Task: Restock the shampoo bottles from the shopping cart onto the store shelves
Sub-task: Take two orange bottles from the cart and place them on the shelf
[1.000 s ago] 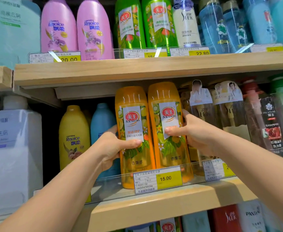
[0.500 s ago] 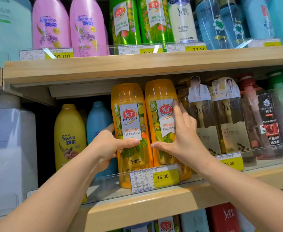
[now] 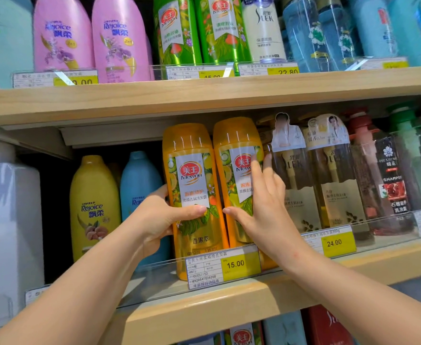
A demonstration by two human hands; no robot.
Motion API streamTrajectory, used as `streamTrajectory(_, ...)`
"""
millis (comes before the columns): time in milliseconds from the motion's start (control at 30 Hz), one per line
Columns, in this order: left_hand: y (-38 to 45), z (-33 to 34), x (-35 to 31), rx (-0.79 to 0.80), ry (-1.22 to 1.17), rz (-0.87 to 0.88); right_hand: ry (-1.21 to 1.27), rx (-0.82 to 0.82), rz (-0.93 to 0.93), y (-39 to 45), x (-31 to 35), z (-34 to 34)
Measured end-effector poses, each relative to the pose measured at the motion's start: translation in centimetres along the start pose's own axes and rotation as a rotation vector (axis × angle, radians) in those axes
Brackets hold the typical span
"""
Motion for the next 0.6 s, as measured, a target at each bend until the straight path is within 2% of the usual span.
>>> streamTrajectory(367,-0.2,-0.2,0.2,-0.03,0.048,-0.033,0.036,0.0,0.001,-0.4,-0.2,0.0)
streamTrajectory(600,-1.1,0.1,0.2,-0.072,0.016,-0.04,0.073,-0.055,-0.073,-0.9,-0.2,-1.0)
Point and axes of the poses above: each hand's wrist, its own y-axis towards the middle knuckle, its own z-axis out of the palm, x = y × z, the point moved 9 cm from there along y, towards the middle knuckle, and after that the axes turned 2 degrees about -z, right-handed, at the moved point
